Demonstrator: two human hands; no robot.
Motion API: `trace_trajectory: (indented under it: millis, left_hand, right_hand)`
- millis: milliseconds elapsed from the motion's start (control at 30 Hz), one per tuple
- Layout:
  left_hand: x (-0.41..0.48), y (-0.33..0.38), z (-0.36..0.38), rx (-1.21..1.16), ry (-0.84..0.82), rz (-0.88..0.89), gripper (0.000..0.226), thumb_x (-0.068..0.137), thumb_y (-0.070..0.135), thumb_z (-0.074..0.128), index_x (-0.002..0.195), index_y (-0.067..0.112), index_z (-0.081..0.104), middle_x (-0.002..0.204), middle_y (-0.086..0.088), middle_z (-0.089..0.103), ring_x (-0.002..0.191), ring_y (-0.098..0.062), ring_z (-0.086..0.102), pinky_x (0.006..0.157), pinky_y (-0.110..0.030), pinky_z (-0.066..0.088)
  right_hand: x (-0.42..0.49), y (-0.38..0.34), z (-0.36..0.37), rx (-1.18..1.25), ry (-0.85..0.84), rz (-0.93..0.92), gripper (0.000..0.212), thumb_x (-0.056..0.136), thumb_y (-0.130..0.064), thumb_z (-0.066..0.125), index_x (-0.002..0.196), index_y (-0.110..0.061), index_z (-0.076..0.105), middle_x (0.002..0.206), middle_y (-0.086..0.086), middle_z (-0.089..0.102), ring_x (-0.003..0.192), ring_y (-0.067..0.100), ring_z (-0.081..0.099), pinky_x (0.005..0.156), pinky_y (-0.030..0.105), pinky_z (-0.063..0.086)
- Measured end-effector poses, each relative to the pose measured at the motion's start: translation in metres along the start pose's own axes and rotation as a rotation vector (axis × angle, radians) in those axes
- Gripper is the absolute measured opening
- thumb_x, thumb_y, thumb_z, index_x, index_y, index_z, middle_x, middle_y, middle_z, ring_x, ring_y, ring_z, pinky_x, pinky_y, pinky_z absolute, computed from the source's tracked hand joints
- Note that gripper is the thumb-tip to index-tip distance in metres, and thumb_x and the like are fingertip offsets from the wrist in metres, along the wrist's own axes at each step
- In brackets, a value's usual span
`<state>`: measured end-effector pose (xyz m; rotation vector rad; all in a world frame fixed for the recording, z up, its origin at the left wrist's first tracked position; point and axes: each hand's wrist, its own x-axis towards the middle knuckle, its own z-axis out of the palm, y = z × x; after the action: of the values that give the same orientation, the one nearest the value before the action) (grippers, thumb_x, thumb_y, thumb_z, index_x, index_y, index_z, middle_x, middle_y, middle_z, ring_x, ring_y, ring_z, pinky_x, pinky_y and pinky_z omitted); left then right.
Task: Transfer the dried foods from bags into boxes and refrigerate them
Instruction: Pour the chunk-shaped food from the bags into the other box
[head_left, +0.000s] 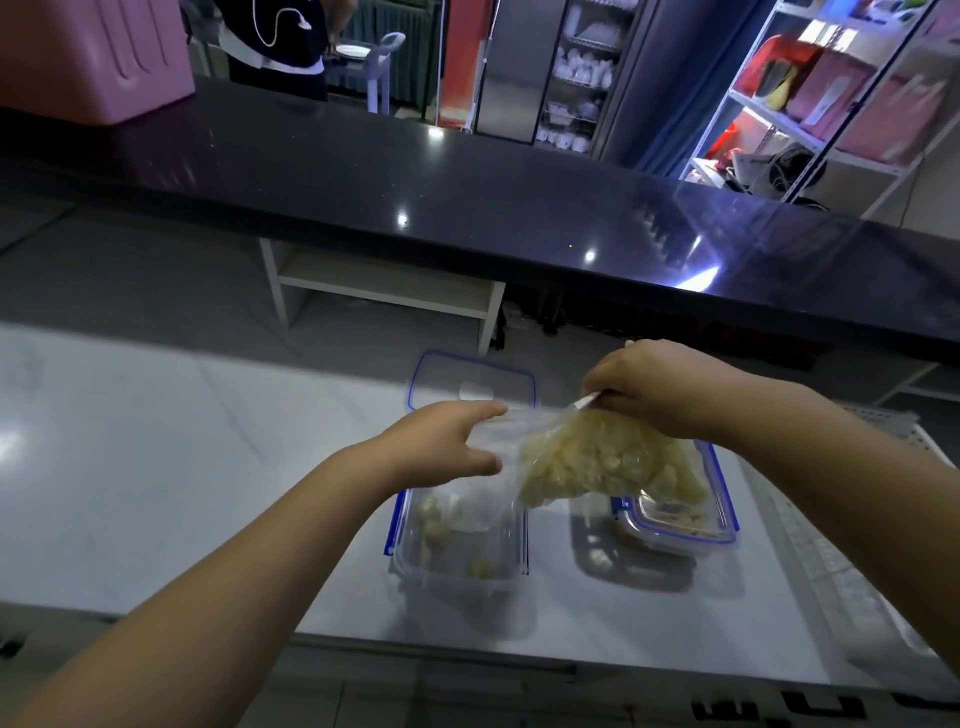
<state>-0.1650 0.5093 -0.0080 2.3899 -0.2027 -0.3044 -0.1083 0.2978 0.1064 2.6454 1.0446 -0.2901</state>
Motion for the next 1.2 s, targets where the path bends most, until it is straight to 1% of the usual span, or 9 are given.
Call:
trace_trajectory:
  millis: [167,267,333,433,633,767,1000,1067,1200]
  left_hand:
    - [0.006,0.039,0.011,0.027,0.1,0.071,0.071,0.079,0.052,0.064,0.141,0.031,0.037,0.144,0.009,0.044,0.13,-0.012,0.042,0.102,-0.031,0.038]
    - [0.013,0.057,0.025,-0.069,0.185,0.04,0.052,0.084,0.05,0.06,0.13,0.029,0.052,0.13,0.005,0.059,0.118,-0.016,0.053,0.093,-0.032,0.044]
    - [0.017,0.063,0.035,-0.092,0.253,0.051,0.023,0.091,0.044,0.052,0.1,0.029,0.066,0.097,0.002,0.069,0.091,-0.019,0.061,0.072,-0.032,0.046]
    - [0.023,0.066,0.046,-0.176,0.347,0.033,0.038,0.095,0.041,0.044,0.06,0.03,0.05,0.058,0.005,0.053,0.061,-0.017,0.05,0.052,-0.031,0.032]
    - [0.033,0.067,0.064,-0.416,0.454,-0.083,0.037,0.093,0.037,0.042,0.073,0.016,0.065,0.074,-0.002,0.068,0.074,-0.023,0.061,0.067,-0.045,0.05]
    - [0.036,0.065,0.069,-0.498,0.526,-0.153,0.038,0.09,0.034,0.039,0.075,0.012,0.066,0.075,-0.004,0.068,0.077,-0.024,0.061,0.072,-0.048,0.05]
    - [0.029,0.066,0.076,-0.55,0.531,-0.116,0.031,0.094,0.026,0.044,0.076,0.012,0.065,0.075,-0.007,0.067,0.077,-0.025,0.061,0.069,-0.047,0.049]
    - [0.026,0.065,0.077,-0.549,0.502,-0.078,0.03,0.093,0.028,0.048,0.071,0.013,0.063,0.07,-0.004,0.064,0.071,-0.024,0.059,0.064,-0.044,0.048]
    - [0.022,0.053,0.066,-0.508,0.403,-0.006,0.033,0.093,0.032,0.051,0.067,0.013,0.06,0.062,-0.004,0.058,0.062,-0.018,0.051,0.059,-0.04,0.041]
  right_hand:
    - [0.002,-0.002,0.008,0.032,-0.009,0.005,0.023,0.097,-0.028,0.046,0.112,-0.025,0.063,0.114,-0.003,0.064,0.103,0.02,0.059,0.1,0.041,0.043]
    - [-0.001,-0.002,0.012,0.04,0.006,0.023,0.024,0.098,-0.028,0.044,0.112,-0.024,0.063,0.112,-0.003,0.064,0.104,0.019,0.058,0.112,0.04,0.029]
    - [-0.005,0.001,0.018,0.059,0.043,0.042,0.024,0.098,-0.029,0.043,0.111,-0.022,0.063,0.112,-0.003,0.064,0.106,0.018,0.058,0.116,0.038,0.021]
    - [-0.01,0.002,0.028,0.147,0.125,0.098,0.025,0.098,-0.031,0.044,0.111,-0.023,0.064,0.112,-0.004,0.065,0.106,0.017,0.058,0.114,0.036,0.022]
    - [-0.024,0.002,0.064,0.767,0.465,0.352,0.021,0.09,-0.028,0.061,0.109,-0.025,0.069,0.101,-0.013,0.064,0.097,0.006,0.058,0.081,0.02,0.044]
    - [-0.036,-0.001,0.095,0.948,0.761,0.625,0.028,0.092,-0.024,0.056,0.118,-0.014,0.062,0.113,-0.005,0.059,0.112,0.015,0.052,0.096,0.03,0.042]
    - [-0.027,-0.015,0.097,2.041,0.276,0.787,0.06,0.08,-0.061,0.059,0.114,-0.011,0.063,0.101,0.016,0.073,0.09,0.031,0.072,0.084,0.047,0.056]
    - [-0.024,-0.014,0.096,2.082,0.196,0.762,0.069,0.072,-0.062,0.065,0.115,-0.008,0.062,0.101,0.018,0.072,0.09,0.034,0.071,0.086,0.05,0.055]
    - [-0.023,-0.009,0.097,1.93,0.34,0.799,0.042,0.086,-0.044,0.063,0.11,-0.009,0.061,0.093,0.016,0.074,0.078,0.032,0.073,0.068,0.045,0.059]
